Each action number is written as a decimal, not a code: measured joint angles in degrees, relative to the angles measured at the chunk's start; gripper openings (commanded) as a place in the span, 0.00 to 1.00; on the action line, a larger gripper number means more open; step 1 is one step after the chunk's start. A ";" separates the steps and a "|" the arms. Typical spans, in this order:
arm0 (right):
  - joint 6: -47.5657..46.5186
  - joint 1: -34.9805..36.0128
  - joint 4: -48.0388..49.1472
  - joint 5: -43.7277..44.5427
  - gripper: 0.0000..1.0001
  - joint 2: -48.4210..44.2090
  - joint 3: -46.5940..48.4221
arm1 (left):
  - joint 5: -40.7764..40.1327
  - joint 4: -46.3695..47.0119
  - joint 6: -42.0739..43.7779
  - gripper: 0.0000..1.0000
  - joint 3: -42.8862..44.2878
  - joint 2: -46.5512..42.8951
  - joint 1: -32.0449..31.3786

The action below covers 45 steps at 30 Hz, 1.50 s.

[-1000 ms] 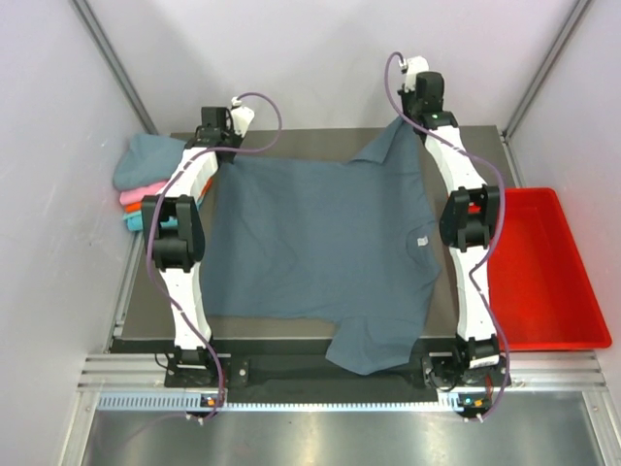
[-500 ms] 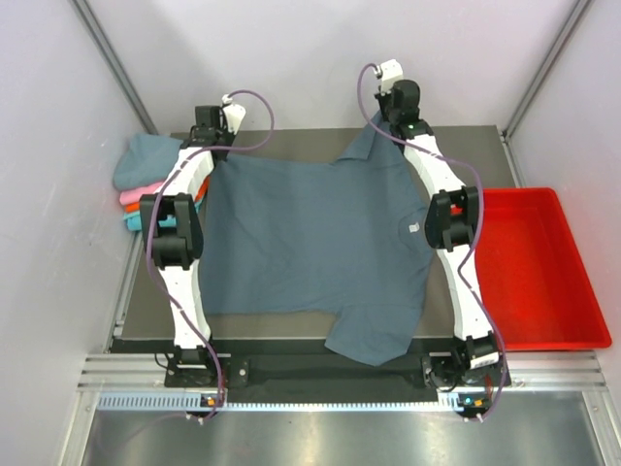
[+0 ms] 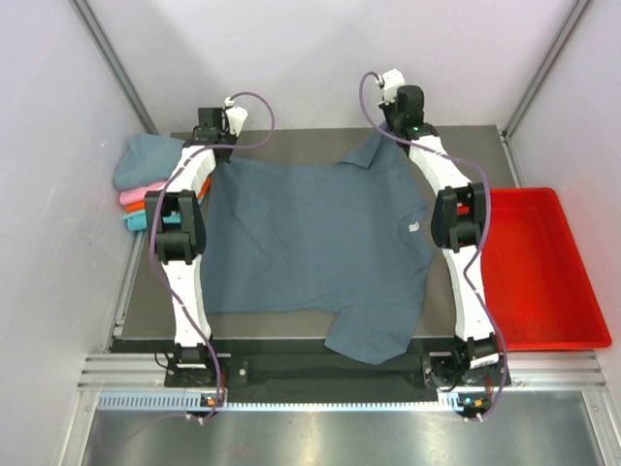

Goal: Fold and stack the t-shirts
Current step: Fold the tshirt

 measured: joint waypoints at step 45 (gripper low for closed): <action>7.48 4.15 -27.71 -9.25 0.00 -72.37 -59.28 | 11.08 -16.39 0.20 0.00 -39.08 -43.63 0.09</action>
